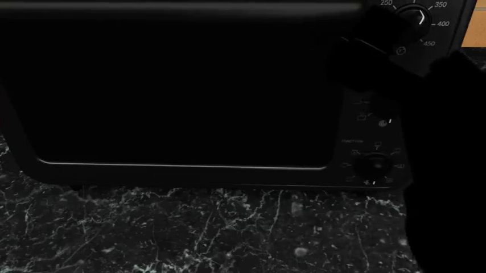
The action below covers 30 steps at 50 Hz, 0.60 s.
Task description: Decrease the toaster oven temperature.
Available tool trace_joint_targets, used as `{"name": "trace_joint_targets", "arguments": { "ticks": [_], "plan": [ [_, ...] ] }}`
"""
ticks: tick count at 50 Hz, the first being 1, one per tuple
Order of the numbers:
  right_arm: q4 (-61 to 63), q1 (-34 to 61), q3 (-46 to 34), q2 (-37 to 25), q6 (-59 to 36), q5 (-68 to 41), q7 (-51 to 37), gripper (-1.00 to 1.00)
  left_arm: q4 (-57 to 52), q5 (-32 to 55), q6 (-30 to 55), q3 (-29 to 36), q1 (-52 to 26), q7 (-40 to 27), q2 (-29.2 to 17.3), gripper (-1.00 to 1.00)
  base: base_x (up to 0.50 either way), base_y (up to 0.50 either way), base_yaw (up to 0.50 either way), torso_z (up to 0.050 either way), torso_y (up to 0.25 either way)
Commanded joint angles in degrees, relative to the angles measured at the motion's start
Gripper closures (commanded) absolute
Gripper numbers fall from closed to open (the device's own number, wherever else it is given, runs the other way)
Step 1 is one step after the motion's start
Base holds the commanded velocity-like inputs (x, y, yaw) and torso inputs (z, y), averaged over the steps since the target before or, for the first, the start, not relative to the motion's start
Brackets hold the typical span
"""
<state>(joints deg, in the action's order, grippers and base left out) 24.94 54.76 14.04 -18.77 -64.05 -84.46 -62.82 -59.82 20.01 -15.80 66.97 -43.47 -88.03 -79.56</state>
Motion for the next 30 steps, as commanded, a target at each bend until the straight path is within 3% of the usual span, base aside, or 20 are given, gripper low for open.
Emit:
{"name": "trace_joint_targets", "arguments": {
  "ticks": [1,30],
  "plan": [
    [-2.33,0.02,-1.22,0.23,1.27,2.96,2.58,-1.0,-0.13,-0.41,-0.12,6.83,-6.06,-1.7,-0.65,-1.0,0.0,0.0,0.0,0.0,0.0],
    [-7.95,1.2,-4.94,0.18,4.22,9.26,8.35,-1.0,0.05,0.47,1.56,7.68,-7.5,-1.36,0.72,-1.0,0.0,0.0,0.0,0.0,0.0]
  ]
}}
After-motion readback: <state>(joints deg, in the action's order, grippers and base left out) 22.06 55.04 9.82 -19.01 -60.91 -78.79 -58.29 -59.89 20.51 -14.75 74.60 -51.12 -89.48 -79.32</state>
